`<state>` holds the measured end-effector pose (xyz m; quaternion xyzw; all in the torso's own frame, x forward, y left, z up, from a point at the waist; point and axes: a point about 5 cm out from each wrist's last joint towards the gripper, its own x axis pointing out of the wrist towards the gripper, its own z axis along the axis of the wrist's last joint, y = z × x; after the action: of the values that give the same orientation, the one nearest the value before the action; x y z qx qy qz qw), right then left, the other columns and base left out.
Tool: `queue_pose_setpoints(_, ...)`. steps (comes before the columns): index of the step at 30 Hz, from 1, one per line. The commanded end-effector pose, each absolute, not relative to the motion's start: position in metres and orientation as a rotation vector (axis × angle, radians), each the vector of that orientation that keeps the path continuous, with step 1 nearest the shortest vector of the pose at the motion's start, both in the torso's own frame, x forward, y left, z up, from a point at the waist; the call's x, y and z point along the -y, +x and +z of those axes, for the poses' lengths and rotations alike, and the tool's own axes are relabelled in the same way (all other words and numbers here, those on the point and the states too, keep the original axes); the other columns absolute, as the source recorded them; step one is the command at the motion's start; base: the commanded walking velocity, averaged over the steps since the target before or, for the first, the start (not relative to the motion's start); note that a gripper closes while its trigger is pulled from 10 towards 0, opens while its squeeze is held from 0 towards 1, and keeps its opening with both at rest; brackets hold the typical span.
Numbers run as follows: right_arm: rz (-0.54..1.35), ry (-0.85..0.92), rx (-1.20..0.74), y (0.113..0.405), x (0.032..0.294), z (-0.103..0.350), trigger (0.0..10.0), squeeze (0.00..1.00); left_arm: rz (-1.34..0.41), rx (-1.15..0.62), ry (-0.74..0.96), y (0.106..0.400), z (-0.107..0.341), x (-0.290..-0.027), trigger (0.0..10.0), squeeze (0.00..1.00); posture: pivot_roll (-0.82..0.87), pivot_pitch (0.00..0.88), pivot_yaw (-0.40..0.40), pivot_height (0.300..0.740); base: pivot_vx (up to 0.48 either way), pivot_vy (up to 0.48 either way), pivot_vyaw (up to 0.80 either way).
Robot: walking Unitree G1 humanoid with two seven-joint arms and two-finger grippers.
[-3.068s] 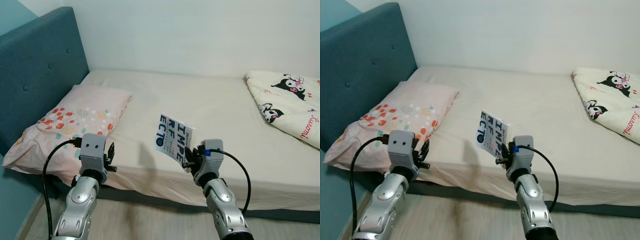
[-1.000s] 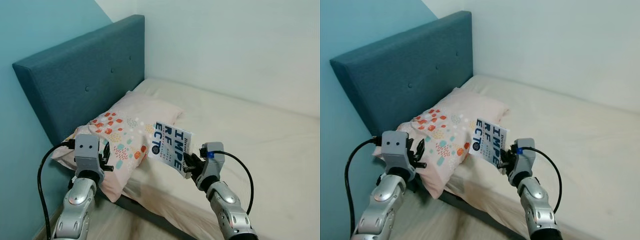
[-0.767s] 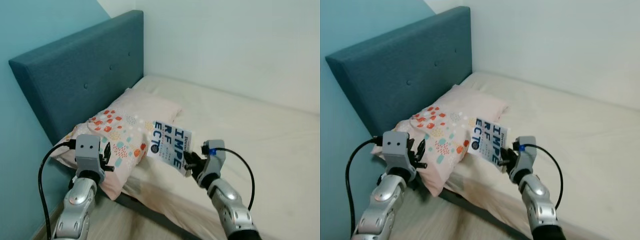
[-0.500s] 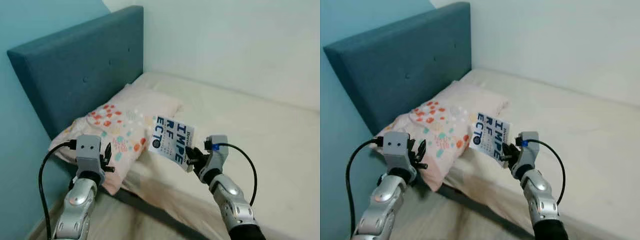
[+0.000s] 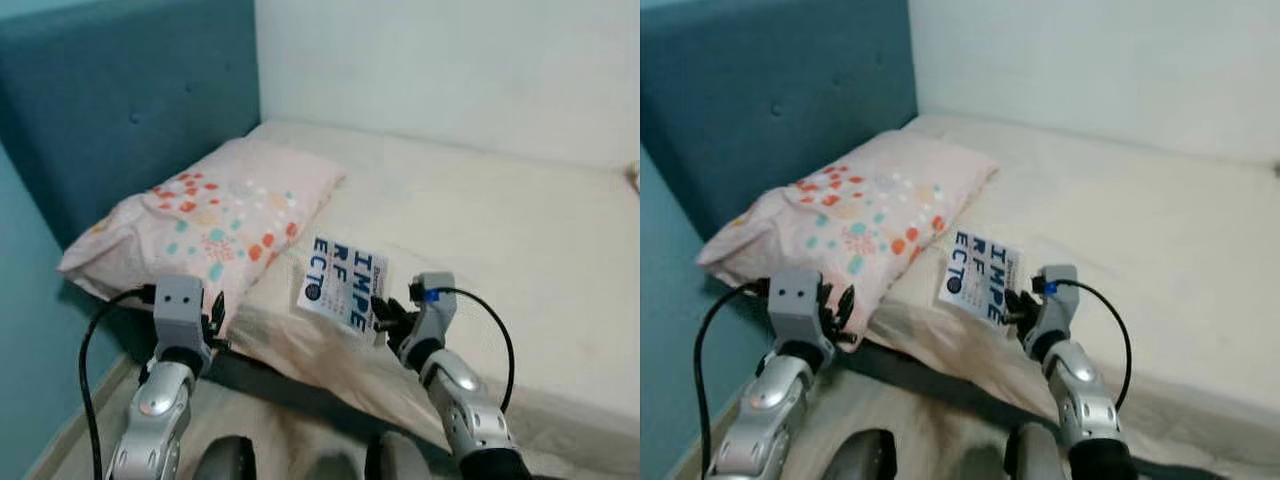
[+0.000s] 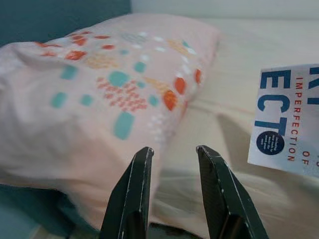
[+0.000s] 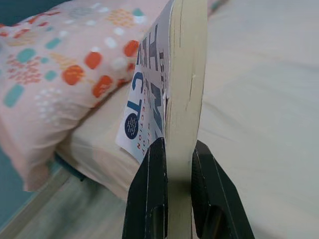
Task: Clean up the room
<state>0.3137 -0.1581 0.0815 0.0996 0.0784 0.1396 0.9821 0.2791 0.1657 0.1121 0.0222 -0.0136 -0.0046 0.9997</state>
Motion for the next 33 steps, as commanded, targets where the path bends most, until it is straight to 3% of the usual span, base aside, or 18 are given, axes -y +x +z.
queue_pose_setpoints(1, 0.273, 0.213, -0.119, 0.318, 0.161, 0.090, 10.0, 0.00, -0.017, 0.023, 0.041, 0.279, 0.112, -0.164, 10.0, 0.00, 0.06, 0.070, -0.052, 0.575, 0.000, 0.000, 0.00)
queue_pose_setpoints(8, 0.280, 0.273, -0.150, 0.337, 0.168, 0.096, 10.0, 0.00, -0.024, 0.025, 0.047, 0.280, 0.112, -0.164, 10.0, 0.00, 0.06, 0.086, -0.053, 0.575, 0.000, 0.000, 0.00)
queue_pose_setpoints(14, 0.396, 0.586, -0.199, 0.358, 0.173, 0.112, 10.0, 0.00, -0.005, 0.043, 0.060, 0.276, 0.118, -0.174, 10.0, 0.00, 0.09, 0.124, -0.063, 0.575, 0.000, 0.000, 0.00)
queue_pose_setpoints(17, 0.415, 0.659, -0.195, 0.362, 0.174, 0.117, 10.0, 0.00, -0.009, 0.049, 0.060, 0.274, 0.120, -0.176, 10.0, 0.00, 0.10, 0.131, -0.065, 0.575, 0.000, 0.000, 0.00)
queue_pose_setpoints(22, 0.475, 0.895, -0.227, 0.371, 0.173, 0.127, 10.0, 0.00, -0.113, 0.075, 0.072, 0.264, 0.129, -0.175, 10.0, 0.00, 0.14, 0.159, -0.077, 0.575, 0.000, 0.000, 0.00)
queue_pose_setpoints(33, 0.440, 0.753, -0.431, 0.362, 0.169, 0.097, 10.0, 0.00, -0.292, 0.072, 0.175, 0.245, 0.141, -0.179, 10.0, 0.00, 0.21, 0.217, -0.068, 0.575, 0.000, 0.000, 0.00)
